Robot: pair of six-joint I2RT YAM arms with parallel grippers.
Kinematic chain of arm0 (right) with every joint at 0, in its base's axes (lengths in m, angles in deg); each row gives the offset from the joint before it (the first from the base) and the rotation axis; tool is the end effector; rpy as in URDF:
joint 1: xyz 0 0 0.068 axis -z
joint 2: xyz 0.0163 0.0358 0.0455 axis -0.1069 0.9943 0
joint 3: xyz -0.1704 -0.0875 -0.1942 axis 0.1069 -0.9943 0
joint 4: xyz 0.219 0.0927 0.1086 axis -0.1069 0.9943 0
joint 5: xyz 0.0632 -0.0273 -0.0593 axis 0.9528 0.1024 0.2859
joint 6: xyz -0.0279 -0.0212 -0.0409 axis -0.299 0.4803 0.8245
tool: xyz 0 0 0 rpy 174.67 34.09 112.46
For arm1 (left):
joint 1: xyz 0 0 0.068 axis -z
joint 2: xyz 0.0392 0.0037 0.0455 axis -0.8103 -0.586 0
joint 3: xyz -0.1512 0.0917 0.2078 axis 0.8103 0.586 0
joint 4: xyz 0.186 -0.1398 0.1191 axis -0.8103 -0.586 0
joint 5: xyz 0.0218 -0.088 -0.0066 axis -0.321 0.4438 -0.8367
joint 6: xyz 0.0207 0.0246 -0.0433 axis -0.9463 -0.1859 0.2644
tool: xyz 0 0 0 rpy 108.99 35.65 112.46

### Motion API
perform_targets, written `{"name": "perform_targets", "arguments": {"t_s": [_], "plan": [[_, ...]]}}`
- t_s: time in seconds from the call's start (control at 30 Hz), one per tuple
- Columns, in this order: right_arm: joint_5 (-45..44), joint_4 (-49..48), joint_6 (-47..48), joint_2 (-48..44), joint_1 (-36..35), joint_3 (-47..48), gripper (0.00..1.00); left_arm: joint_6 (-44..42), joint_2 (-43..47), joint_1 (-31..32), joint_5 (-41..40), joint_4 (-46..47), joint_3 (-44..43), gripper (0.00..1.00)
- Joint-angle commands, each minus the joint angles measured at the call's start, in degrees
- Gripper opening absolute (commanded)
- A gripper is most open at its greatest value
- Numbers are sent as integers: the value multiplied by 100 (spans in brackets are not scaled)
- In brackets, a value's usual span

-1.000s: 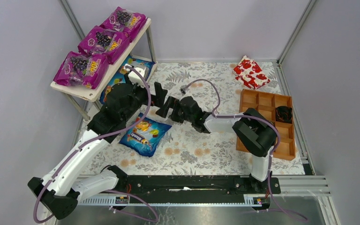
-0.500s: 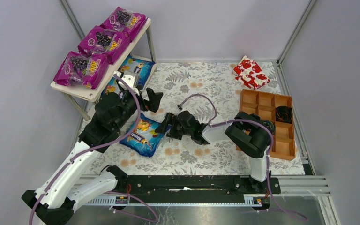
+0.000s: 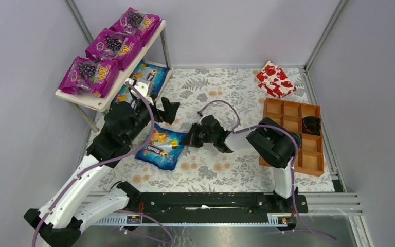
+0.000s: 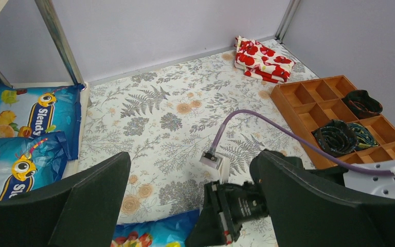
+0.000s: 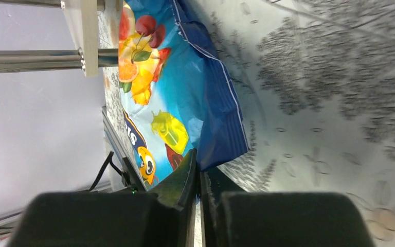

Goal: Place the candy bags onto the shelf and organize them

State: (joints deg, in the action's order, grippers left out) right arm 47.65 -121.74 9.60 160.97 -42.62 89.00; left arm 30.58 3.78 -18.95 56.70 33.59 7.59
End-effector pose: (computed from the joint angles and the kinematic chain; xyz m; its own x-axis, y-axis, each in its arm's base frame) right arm 0.2548 0.3064 0.1293 -0.8990 0.2028 -0.3881 -0.2529 0.4831 0.8382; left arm 0.1509 -0.1030 0.4077 -0.1160 -0.0793 -0.9901 0.5003 0.8564 -0.1272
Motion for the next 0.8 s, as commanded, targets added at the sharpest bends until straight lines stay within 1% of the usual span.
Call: {"name": "perform_targets", "arguments": {"t_s": [0.0, 0.03, 0.1, 0.17, 0.23, 0.3, 0.33, 0.4, 0.47, 0.5, 0.53, 0.57, 0.6, 0.67, 0.73, 0.77], "plan": [[890, -304, 325, -280, 569, -295, 6, 41, -19, 6, 82, 286, 20, 99], [1198, -56, 591, -300, 670, -252, 5, 36, -29, 4, 82, 287, 21, 99], [1828, 990, 1360, -264, 882, 88, 0, 32, -43, 7, 99, 274, 24, 99], [2023, 2581, 2273, -171, 1063, 621, 0, 47, -48, 7, 147, 271, 19, 99], [1914, 4060, 3259, 29, 1224, 1393, 0, 70, -40, -9, 243, 276, 7, 99], [1647, 5124, 3965, 405, 1324, 2253, 7, 96, -32, -47, 319, 277, -11, 99], [1436, 5651, 4250, 678, 1388, 2778, 8, 112, -24, -84, 358, 271, -7, 99], [1322, 6206, 4666, 1289, 1468, 3777, 11, 157, -16, -163, 413, 281, -10, 99], [808, 6580, 4656, 1961, 1504, 4909, 15, 159, -13, -199, 416, 288, -9, 99], [727, 6890, 4638, 2326, 1511, 5550, 16, 155, -11, -207, 416, 288, -2, 99], [800, 7205, 4627, 2652, 1516, 6193, 20, 147, -4, -204, 416, 287, 8, 99], [811, 7412, 4530, 2900, 1513, 6613, 27, 146, -5, -209, 416, 286, 11, 99], [789, 7332, 4369, 2881, 1511, 6739, 34, 138, -1, -203, 410, 287, 20, 99], [636, 6867, 4089, 2446, 1513, 6339, 50, 137, 11, -205, 415, 279, 16, 99], [203, 6368, 3847, 1778, 1520, 5555, 69, 141, 51, -211, 416, 287, 13, 99], [50, 6109, 3757, 1410, 1532, 5067, 76, 150, 69, -213, 416, 287, 24, 99]]}}
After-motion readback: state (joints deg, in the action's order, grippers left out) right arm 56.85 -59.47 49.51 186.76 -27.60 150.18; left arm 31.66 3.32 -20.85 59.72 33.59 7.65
